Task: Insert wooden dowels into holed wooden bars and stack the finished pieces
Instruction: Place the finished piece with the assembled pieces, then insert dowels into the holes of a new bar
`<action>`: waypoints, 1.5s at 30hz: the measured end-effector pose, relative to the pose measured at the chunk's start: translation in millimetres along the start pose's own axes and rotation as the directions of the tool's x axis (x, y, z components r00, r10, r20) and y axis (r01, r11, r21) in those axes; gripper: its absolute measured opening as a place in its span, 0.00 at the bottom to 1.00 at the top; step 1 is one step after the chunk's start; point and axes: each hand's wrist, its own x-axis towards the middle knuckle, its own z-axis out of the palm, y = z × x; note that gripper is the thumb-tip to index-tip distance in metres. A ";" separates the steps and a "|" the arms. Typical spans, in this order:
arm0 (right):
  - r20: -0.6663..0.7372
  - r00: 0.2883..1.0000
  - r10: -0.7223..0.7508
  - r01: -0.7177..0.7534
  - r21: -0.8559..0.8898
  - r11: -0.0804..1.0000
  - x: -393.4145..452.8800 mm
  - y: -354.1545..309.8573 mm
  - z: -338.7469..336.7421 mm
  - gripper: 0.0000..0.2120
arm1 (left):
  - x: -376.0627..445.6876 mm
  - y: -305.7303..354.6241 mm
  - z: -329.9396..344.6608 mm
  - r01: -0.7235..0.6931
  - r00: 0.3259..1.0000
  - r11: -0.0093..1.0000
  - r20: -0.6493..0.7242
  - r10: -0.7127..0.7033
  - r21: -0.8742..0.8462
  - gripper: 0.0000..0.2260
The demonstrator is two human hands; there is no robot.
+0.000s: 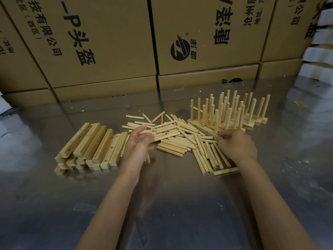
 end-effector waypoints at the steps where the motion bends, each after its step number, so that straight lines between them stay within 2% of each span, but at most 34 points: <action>1: -0.009 1.000 -0.008 0.008 0.004 1.000 -0.9 -0.8 1.0 0.11 | 1.7 -1.3 -1.4 -0.015 0.999 1.000 -0.044 0.017 0.025 0.12; 3: -0.080 0.997 -0.022 0.022 0.000 1.000 -2.9 -3.0 2.6 0.10 | 6.1 -2.7 -6.2 -0.069 0.988 0.991 -0.128 0.083 0.112 0.13; 5: -0.148 0.988 -0.048 0.048 -0.003 0.999 -5.8 -6.6 4.1 0.09 | 10.1 -2.5 -14.2 -0.152 0.960 0.950 -0.188 0.208 0.273 0.16; 8: -0.168 0.978 -0.124 0.127 0.008 0.992 -12.3 -15.6 9.1 0.08 | 15.2 -3.2 -32.6 -0.184 0.890 0.756 -0.220 0.399 0.628 0.16; 10: -0.147 0.973 -0.179 0.181 0.002 0.983 -17.5 -21.9 14.0 0.08 | 19.5 -6.7 -43.3 -0.108 0.913 0.588 -0.155 0.378 0.802 0.16; 13: -0.101 0.967 -0.232 0.231 -0.023 0.973 -23.8 -27.6 21.1 0.08 | 20.2 -13.1 -43.9 -0.015 0.984 0.309 -0.041 0.174 0.951 0.17; 14: -0.090 0.966 -0.244 0.242 -0.031 0.970 -25.1 -28.5 22.9 0.08 | 18.9 -14.5 -41.7 -0.011 0.987 0.244 -0.028 0.155 0.970 0.17; 16: -0.079 0.960 -0.267 0.265 -0.043 0.963 -27.5 -30.7 26.4 0.08 | 17.1 -14.4 -39.5 -0.017 0.976 0.207 -0.029 0.217 0.978 0.14; 19: -0.041 0.938 -0.345 0.343 -0.057 0.938 -33.6 -35.8 35.0 0.08 | 16.2 -11.0 -40.7 -0.011 0.952 0.255 -0.068 0.299 0.967 0.09; 21: -0.007 0.887 -0.463 0.462 -0.030 0.886 -40.7 -40.0 43.4 0.09 | 15.8 -9.1 -40.7 -0.038 0.946 0.329 -0.072 0.316 0.944 0.09; 23: 0.058 0.786 -0.615 0.614 0.032 0.788 -51.0 -45.2 51.5 0.13 | 13.5 -6.0 -37.5 -0.058 0.948 0.427 -0.084 0.307 0.902 0.08; 25: 0.197 0.640 -0.743 0.742 0.092 0.664 -63.1 -50.3 60.4 0.20 | 12.5 -5.4 -34.1 -0.071 0.953 0.474 -0.081 0.292 0.878 0.08; 27: 0.339 0.527 -0.779 0.790 0.143 0.596 -75.5 -55.4 70.8 0.24 | 12.3 -6.6 -31.6 -0.067 0.961 0.501 -0.078 0.264 0.863 0.13; 28: 0.375 0.502 -0.779 0.793 0.159 0.588 -79.8 -56.5 76.1 0.24 | 12.6 -6.8 -31.1 -0.048 0.967 0.520 -0.091 0.238 0.853 0.15; 30: 0.359 0.512 -0.781 0.797 0.142 0.588 -82.8 -57.7 81.9 0.21 | 14.1 -7.6 -32.0 0.008 0.976 0.553 -0.127 0.177 0.833 0.20; 33: 0.245 0.608 -0.755 0.759 0.100 0.644 -79.9 -58.5 76.5 0.14 | 16.7 -8.9 -34.7 0.067 0.980 0.584 -0.162 0.113 0.809 0.24; 37: 0.172 0.705 -0.688 0.696 0.018 0.718 -73.6 -53.6 71.0 0.12 | 16.5 -7.1 -34.9 0.032 0.959 0.648 -0.206 0.195 0.761 0.21; 39: 0.162 0.748 -0.643 0.655 -0.021 0.756 -70.6 -52.6 69.2 0.13 | 14.7 -3.2 -34.4 -0.018 0.936 0.721 -0.242 0.256 0.693 0.18; 40: 0.160 0.766 -0.623 0.635 -0.037 0.771 -69.1 -52.5 68.1 0.13 | 15.2 -0.4 -34.3 -0.027 0.932 0.795 -0.272 0.239 0.606 0.17; 41: 0.164 0.779 -0.605 0.619 -0.049 0.784 -68.2 -52.5 67.1 0.12 | 16.5 2.4 -34.6 -0.005 0.941 0.888 -0.299 0.159 0.459 0.17; 42: 0.177 0.789 -0.589 0.605 -0.054 0.794 -67.5 -52.4 66.4 0.11 | 18.6 5.9 -35.1 0.056 0.958 0.965 -0.287 0.021 0.257 0.17; 43: 0.194 0.797 -0.572 0.591 -0.054 0.805 -67.0 -52.3 66.0 0.11 | 20.4 8.8 -35.2 0.144 0.967 0.988 -0.221 -0.130 0.048 0.17; 45: 0.226 0.815 -0.534 0.556 -0.046 0.830 -65.9 -51.9 65.3 0.11 | 20.5 9.3 -35.1 0.276 0.955 0.926 -0.036 -0.295 -0.258 0.14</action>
